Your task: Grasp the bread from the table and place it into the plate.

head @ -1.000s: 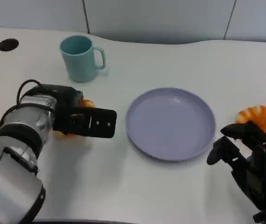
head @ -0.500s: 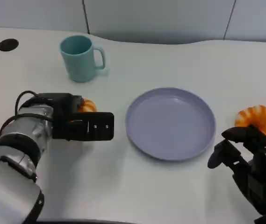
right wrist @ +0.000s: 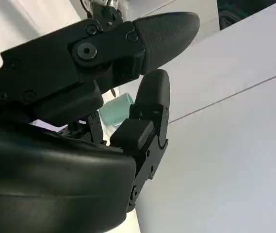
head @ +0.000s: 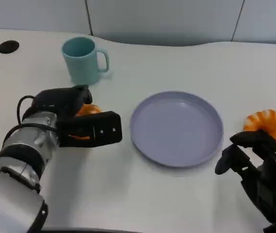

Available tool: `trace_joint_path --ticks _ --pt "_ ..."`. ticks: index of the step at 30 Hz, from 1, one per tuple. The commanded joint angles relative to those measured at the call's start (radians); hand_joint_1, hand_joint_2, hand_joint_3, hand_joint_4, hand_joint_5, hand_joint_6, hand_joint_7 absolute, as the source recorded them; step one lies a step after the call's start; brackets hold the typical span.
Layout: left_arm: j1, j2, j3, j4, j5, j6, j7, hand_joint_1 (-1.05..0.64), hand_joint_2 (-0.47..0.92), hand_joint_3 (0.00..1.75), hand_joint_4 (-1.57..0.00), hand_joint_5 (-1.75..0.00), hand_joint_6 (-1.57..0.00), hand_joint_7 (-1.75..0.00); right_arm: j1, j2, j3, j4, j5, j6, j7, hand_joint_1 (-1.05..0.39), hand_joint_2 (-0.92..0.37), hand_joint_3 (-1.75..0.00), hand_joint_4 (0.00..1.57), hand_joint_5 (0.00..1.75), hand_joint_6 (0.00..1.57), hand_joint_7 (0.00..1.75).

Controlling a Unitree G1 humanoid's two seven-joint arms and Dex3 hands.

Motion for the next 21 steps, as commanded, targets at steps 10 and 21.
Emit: trace_joint_path --ticks 10,21 --pt "0.018 0.007 -0.028 0.007 0.039 -0.009 0.026 -0.18 0.92 0.02 -0.97 -0.54 -1.06 -0.05 0.013 -0.001 -0.001 -0.026 0.016 0.006 -0.007 -0.56 -0.92 -0.11 0.61 1.71 0.79 0.9" --pt "0.02 0.013 0.005 0.006 0.003 -0.045 0.003 -0.08 0.92 0.02 -0.82 -1.03 -1.17 -0.07 0.011 -0.004 -0.003 -0.02 0.02 0.005 -0.001 -0.57 -0.92 -0.11 0.62 1.7 0.79 0.89"
